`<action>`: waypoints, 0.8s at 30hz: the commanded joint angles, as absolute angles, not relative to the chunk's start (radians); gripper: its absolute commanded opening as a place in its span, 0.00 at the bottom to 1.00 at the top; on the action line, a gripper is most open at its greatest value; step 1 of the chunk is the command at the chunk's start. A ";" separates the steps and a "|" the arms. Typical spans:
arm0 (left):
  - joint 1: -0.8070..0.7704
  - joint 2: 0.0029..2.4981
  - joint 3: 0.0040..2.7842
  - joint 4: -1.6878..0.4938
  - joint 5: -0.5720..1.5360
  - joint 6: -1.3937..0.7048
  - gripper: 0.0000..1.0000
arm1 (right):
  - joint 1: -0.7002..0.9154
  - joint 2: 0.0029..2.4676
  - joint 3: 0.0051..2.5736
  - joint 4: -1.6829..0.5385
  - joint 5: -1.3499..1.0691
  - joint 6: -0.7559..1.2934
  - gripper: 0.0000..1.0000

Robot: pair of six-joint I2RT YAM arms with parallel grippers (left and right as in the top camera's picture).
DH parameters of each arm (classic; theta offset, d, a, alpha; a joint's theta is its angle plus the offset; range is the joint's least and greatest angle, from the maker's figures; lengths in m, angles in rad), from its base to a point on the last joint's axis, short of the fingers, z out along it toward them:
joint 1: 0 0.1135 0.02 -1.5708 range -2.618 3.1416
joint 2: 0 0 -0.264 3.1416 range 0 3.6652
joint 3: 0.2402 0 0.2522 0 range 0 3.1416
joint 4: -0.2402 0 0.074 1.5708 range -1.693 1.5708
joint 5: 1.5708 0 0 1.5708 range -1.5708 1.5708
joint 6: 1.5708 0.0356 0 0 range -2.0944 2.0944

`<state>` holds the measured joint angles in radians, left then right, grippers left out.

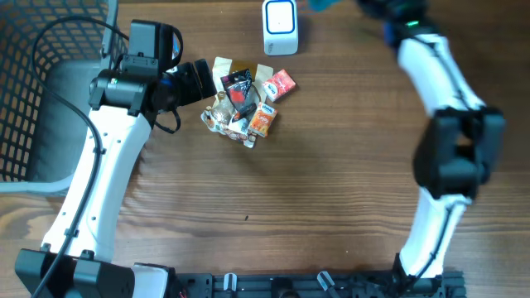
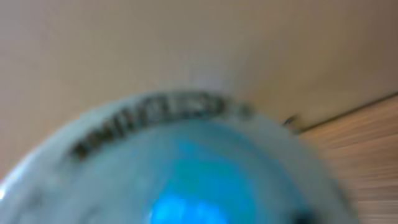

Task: Scan the item barcode
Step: 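Carry the bottle away to the right off the table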

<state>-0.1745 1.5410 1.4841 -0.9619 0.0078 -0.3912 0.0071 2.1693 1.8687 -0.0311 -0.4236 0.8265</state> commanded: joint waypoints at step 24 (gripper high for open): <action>-0.173 1.545 1.487 -0.959 0.002 -0.400 1.00 | -0.683 2.024 1.657 -0.420 0.313 0.355 0.06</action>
<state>-0.1745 1.5410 1.4841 -0.9611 0.0078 -0.3912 -0.6697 1.9621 1.6585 -0.4713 0.2970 0.3725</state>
